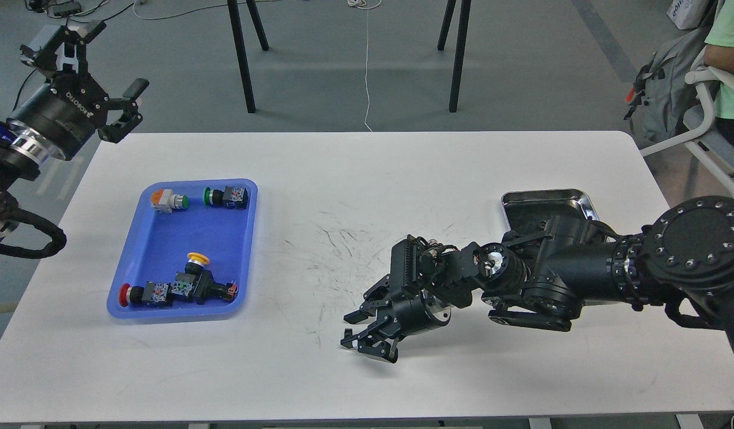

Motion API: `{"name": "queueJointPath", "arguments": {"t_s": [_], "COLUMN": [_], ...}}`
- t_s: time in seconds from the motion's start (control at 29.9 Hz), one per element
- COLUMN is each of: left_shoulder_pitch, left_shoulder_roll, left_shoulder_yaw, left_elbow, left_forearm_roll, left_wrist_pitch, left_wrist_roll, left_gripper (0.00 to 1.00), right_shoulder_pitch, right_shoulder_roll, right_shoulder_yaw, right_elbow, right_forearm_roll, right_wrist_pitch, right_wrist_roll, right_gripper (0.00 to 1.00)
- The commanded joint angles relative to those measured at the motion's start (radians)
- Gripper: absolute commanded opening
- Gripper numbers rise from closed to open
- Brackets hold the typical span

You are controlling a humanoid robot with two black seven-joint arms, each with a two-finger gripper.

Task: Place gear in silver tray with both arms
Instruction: 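Close the right gripper around the small black gear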

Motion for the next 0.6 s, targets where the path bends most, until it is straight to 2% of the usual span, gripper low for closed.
{"name": "queueJointPath", "arguments": {"t_s": [0.0, 0.33, 0.57], "left_shoulder_pitch": [0.005, 0.007, 0.007], "left_shoulder_roll": [0.001, 0.000, 0.000], "left_shoulder_yaw": [0.000, 0.000, 0.000], "left_elbow": [0.000, 0.000, 0.000], "left_forearm_roll": [0.000, 0.000, 0.000], "left_wrist_pitch": [0.000, 0.000, 0.000], "left_wrist_roll": [0.000, 0.000, 0.000], "left_gripper": [1.00, 1.00, 1.00], "right_shoulder_pitch": [0.005, 0.010, 0.020], "right_shoulder_roll": [0.000, 0.000, 0.000], "right_shoulder_yaw": [-0.003, -0.005, -0.005], "right_elbow": [0.002, -0.009, -0.044], "right_forearm_roll": [0.000, 0.000, 0.000], "right_wrist_pitch": [0.000, 0.003, 0.003], "right_wrist_roll": [0.000, 0.000, 0.000], "right_gripper": [0.33, 0.12, 0.03]}}
